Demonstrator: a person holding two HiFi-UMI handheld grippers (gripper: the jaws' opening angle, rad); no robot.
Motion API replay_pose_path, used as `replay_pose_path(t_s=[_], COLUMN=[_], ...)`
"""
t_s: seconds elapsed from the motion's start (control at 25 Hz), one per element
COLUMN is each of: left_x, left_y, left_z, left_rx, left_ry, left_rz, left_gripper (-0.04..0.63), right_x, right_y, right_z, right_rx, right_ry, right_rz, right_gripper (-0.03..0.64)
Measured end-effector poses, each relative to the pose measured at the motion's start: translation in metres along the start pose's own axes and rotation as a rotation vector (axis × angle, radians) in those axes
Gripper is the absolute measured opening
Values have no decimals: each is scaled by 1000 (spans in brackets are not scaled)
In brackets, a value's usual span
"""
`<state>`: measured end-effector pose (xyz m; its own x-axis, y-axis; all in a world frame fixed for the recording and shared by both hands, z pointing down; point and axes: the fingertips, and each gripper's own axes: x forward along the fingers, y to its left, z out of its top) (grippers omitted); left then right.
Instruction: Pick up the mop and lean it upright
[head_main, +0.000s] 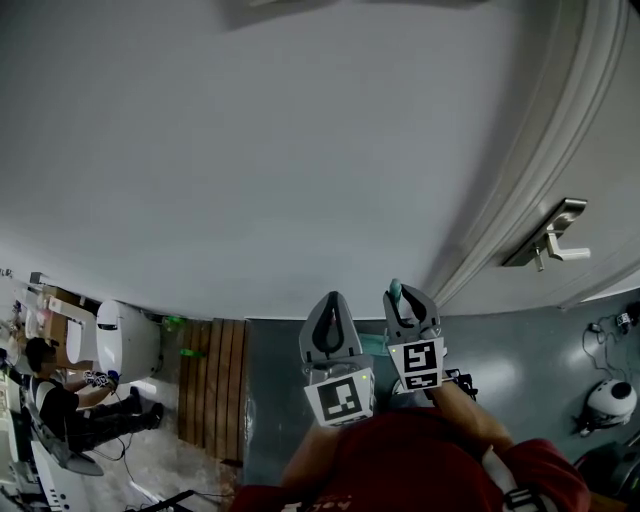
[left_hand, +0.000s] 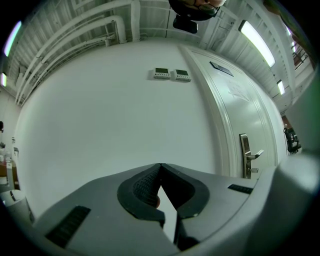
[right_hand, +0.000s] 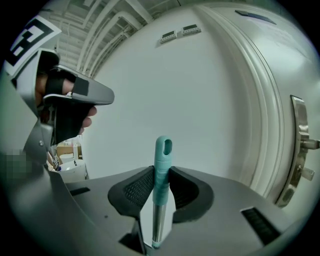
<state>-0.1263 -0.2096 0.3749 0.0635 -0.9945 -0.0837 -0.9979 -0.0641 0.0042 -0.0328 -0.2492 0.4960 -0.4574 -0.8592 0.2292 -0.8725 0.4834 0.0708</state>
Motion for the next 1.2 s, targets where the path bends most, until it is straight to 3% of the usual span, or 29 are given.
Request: replay_pose_path(t_s=[0.68, 0.88, 1.2], left_x=[-7, -5, -5], left_y=[7, 6, 7], left_z=[-7, -9, -9], left_rx=[10, -21, -2], left_ry=[15, 13, 21], left_rz=[39, 39, 34], left_gripper=[12, 12, 12], right_x=[71, 80, 80], right_y=[-24, -32, -30], right_z=[3, 3, 4], right_rx=[16, 21, 19], right_ry=[41, 48, 42], right_rz=[-78, -96, -99], right_gripper=[110, 110, 112])
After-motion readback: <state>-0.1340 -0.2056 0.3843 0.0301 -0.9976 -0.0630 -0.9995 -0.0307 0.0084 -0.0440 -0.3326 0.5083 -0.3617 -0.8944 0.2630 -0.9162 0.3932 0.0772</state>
